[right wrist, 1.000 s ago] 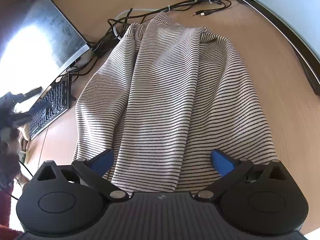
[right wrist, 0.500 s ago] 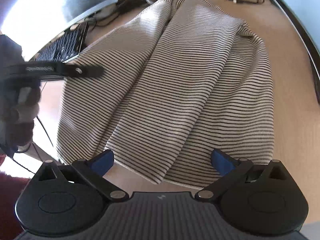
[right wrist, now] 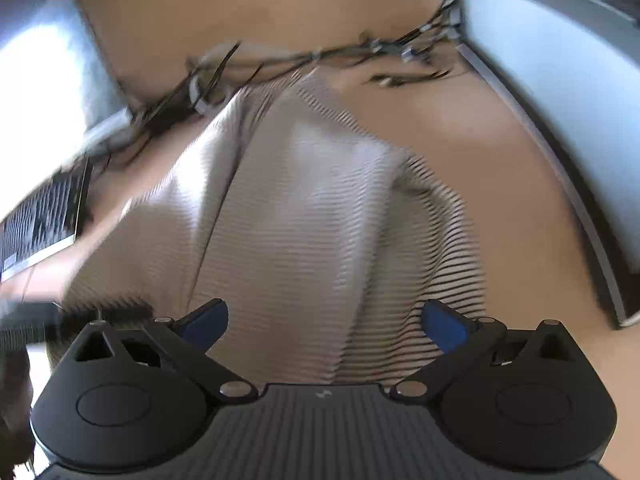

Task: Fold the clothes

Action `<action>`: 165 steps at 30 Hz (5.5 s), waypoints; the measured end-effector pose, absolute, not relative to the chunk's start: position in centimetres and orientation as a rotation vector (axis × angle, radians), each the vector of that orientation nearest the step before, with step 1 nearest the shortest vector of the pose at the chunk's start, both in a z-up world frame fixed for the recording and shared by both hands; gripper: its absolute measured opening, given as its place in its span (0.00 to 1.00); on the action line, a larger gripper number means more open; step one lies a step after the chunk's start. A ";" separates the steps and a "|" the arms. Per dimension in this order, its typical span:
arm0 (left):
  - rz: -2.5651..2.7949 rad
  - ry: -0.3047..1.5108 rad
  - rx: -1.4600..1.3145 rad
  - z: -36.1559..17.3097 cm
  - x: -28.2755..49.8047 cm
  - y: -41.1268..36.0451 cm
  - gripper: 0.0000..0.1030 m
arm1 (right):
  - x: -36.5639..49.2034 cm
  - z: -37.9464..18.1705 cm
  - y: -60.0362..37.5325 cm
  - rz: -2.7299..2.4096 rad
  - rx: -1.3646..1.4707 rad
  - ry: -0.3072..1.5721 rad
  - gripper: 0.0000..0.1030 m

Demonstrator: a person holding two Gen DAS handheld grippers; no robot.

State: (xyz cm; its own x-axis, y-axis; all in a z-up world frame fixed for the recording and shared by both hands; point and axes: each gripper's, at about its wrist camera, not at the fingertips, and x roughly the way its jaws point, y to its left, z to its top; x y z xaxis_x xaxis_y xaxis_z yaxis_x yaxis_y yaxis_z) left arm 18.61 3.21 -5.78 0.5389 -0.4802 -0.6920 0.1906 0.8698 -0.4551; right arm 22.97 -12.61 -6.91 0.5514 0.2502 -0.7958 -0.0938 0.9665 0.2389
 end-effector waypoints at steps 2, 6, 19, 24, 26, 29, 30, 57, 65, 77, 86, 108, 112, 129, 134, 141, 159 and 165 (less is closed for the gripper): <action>-0.355 0.843 -0.405 -3.9 18.4 5.7 0.06 | 22.7 -7.2 -11.2 0.238 0.074 0.961 1.00; -0.202 0.726 -0.460 -1.0 18.6 11.7 0.06 | 22.2 -7.3 -10.4 0.314 -0.040 0.954 1.00; 0.004 0.791 -0.700 -3.5 19.8 23.9 0.15 | 24.6 -7.2 -6.6 0.386 -0.132 1.045 1.00; -0.086 0.821 -0.727 -4.1 18.5 24.5 0.63 | 26.0 -5.1 -8.2 0.344 0.046 1.080 1.00; -0.121 0.844 -0.730 -4.2 18.0 24.5 0.80 | 26.1 -3.6 -6.6 0.317 -0.025 0.988 1.00; -0.172 0.876 -0.740 -4.4 17.2 24.5 0.87 | 26.6 -2.1 -3.2 0.282 -0.159 0.850 0.97; -0.182 0.877 -0.763 -4.5 17.0 24.6 0.91 | 27.0 -2.1 -1.7 0.276 -0.205 0.819 0.87; -0.156 0.816 -0.205 -0.8 22.8 15.4 0.88 | 35.2 -8.4 -11.1 0.038 -0.795 0.773 0.11; -0.127 0.826 0.053 -4.5 28.1 10.3 0.72 | 31.8 -3.1 -11.3 0.188 -0.427 0.677 0.43; -0.025 0.803 0.185 -6.2 30.3 11.5 0.10 | 30.1 -8.3 -8.0 0.410 -0.233 0.930 0.51; -0.052 0.821 0.056 -5.1 28.8 13.1 0.23 | 28.4 -8.0 -9.9 0.336 -0.239 0.936 0.54; -0.435 1.019 -0.386 -7.3 15.9 8.5 0.85 | 12.7 -4.5 -24.2 0.103 0.921 0.973 0.58; -0.445 1.035 -0.389 -7.4 15.1 9.1 0.92 | 12.1 -8.2 -23.3 0.062 1.199 1.016 0.56; -0.462 1.026 -0.467 -7.4 15.0 10.2 0.97 | 21.6 4.9 -18.6 0.055 0.269 0.661 0.09; -0.428 1.001 -0.480 -6.9 14.5 10.7 0.97 | 25.8 12.9 -18.8 0.076 0.126 0.518 0.08; -0.334 0.920 -0.504 -5.5 12.8 13.1 0.97 | 30.9 14.4 -12.0 0.260 -0.032 0.563 0.08; -0.105 0.819 -0.197 -2.1 8.1 19.7 0.98 | 32.9 11.0 -5.9 0.456 0.023 0.618 0.34; -0.038 0.831 -0.051 -2.2 7.3 21.7 0.96 | 30.3 5.5 -5.8 0.434 -0.098 0.707 0.52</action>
State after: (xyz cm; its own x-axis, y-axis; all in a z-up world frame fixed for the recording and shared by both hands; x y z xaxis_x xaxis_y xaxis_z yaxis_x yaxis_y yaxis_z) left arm 7.34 21.75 -2.16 0.6732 -0.0543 -0.7375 0.0140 0.9981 -0.0607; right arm 30.30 -5.79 5.46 0.6755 0.3529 -0.6474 -0.4179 0.9066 0.0581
